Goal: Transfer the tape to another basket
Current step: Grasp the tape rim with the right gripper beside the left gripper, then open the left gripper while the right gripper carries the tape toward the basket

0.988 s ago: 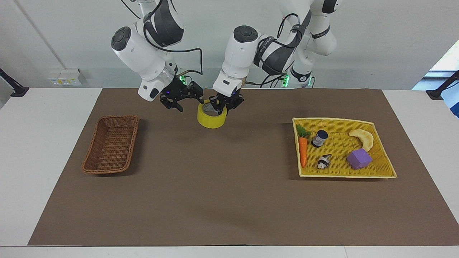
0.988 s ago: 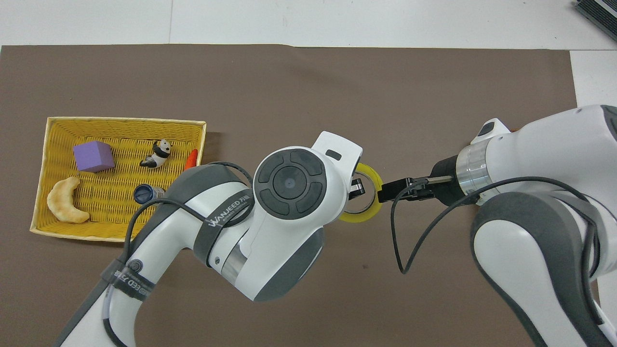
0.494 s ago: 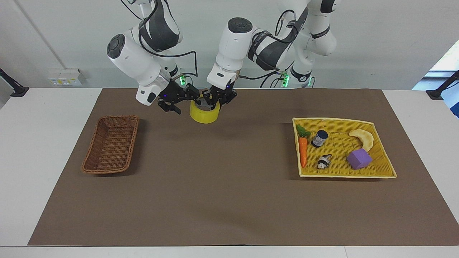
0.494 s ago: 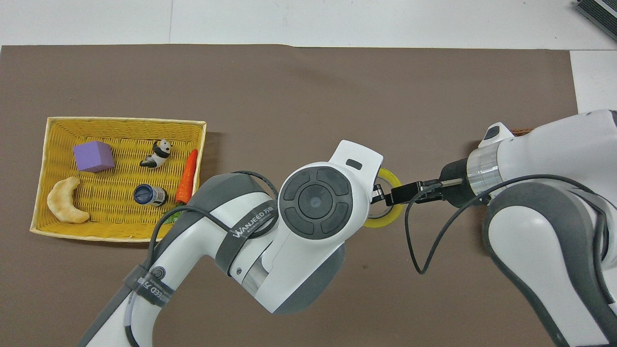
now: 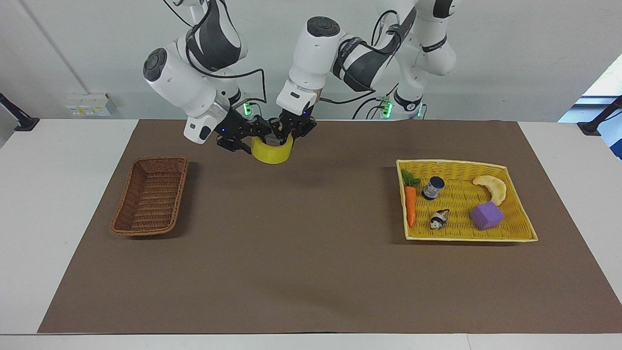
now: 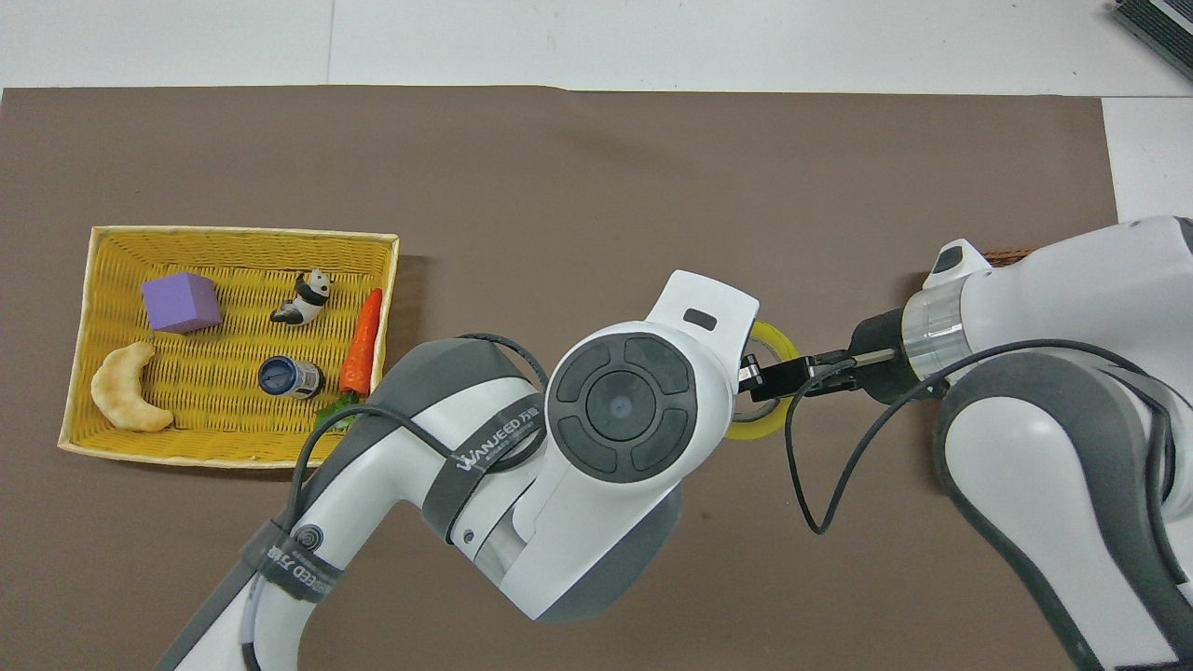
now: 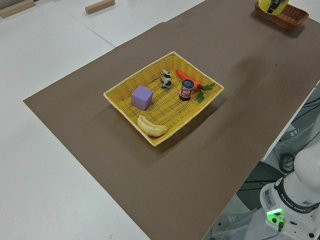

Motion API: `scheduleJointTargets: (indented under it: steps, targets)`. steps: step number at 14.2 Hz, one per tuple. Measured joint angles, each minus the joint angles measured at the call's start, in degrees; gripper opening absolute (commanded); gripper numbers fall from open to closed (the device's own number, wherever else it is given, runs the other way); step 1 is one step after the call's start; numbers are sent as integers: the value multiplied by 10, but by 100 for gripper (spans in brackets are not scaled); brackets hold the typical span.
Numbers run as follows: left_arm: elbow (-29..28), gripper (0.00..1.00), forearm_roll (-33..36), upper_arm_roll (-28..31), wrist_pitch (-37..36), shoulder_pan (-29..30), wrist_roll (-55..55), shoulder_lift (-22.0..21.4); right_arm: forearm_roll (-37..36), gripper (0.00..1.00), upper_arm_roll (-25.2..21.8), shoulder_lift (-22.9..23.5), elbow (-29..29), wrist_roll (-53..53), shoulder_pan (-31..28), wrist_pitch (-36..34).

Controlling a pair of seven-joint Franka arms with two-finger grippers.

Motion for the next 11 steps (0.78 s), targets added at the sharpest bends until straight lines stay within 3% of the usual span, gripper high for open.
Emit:
scheduleJointTargets:
  steps: [3,4,5,11]
  targets:
    - [0,0,-3,-3,10,0,-6,1,9,0,0,0,0,-1,-6,-5]
    - [0,34,-4,-4,14,0,-6,2,9,0,0,-1,0,-2,-7,-5]
    - [0,99,-4,-4,18,0,-5,2,9,0,0,-1,1,-3,-9,-4]
    - [8,100,-4,4,36,1,-1,-26,8,0,-3,0,-2,-6,-27,-5]
